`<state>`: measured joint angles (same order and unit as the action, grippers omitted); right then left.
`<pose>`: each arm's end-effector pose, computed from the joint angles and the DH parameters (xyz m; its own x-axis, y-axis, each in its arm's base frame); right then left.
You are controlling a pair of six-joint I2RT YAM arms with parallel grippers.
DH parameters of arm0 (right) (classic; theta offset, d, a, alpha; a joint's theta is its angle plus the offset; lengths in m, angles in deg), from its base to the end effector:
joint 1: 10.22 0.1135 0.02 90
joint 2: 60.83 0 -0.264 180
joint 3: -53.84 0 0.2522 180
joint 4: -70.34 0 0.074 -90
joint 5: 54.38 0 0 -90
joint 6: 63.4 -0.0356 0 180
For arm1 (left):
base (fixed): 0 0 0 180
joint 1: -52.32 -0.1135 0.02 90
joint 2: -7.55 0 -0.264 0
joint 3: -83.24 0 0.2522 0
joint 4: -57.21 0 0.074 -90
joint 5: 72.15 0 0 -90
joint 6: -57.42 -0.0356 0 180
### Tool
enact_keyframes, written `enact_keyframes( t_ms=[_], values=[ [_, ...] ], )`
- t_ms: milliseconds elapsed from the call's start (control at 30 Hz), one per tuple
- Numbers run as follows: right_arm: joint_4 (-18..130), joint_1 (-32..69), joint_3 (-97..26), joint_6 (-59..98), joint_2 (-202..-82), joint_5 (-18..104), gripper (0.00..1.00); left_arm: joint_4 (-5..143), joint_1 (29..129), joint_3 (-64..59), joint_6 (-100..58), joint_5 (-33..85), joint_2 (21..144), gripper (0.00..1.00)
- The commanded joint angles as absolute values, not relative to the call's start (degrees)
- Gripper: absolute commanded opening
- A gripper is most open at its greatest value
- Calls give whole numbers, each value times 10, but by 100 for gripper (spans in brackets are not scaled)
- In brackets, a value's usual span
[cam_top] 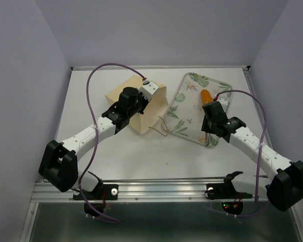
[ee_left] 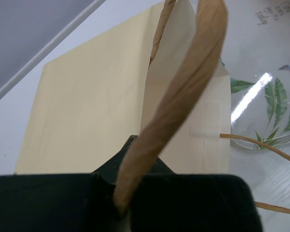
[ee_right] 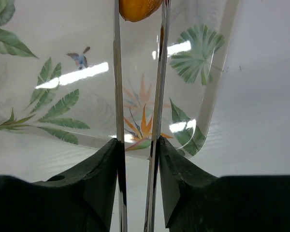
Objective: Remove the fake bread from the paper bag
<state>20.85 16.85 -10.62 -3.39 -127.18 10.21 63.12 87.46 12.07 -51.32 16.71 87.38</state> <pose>0.2139 0.0922 0.2641 -0.6888 0.1550 -0.7082 0.1983 0.9799 0.0216 0.2693 -0.1887 0.3078 -0.0150 0.4033 -0.9149 0.5961 0.7382 0.3157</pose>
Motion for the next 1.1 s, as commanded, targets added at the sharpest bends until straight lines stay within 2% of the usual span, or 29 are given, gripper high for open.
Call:
enact_keyframes(
  t_ms=[0,167,300,667,867,1067],
  values=[
    [190,171,-97,-82,-1256,135,35,608,872,96,-505,171,862,0],
    [184,171,-85,-102,-1248,146,39,610,872,102,-503,174,852,0],
    [178,171,-87,-106,-1236,151,47,607,872,112,-502,175,841,0],
    [166,171,-90,-108,-1215,156,50,605,872,129,-498,175,825,0],
    [142,171,-137,-87,-1209,138,50,610,872,130,-501,176,825,0],
    [97,171,-199,-37,-1189,222,51,612,872,143,-512,176,815,0]
  ],
)
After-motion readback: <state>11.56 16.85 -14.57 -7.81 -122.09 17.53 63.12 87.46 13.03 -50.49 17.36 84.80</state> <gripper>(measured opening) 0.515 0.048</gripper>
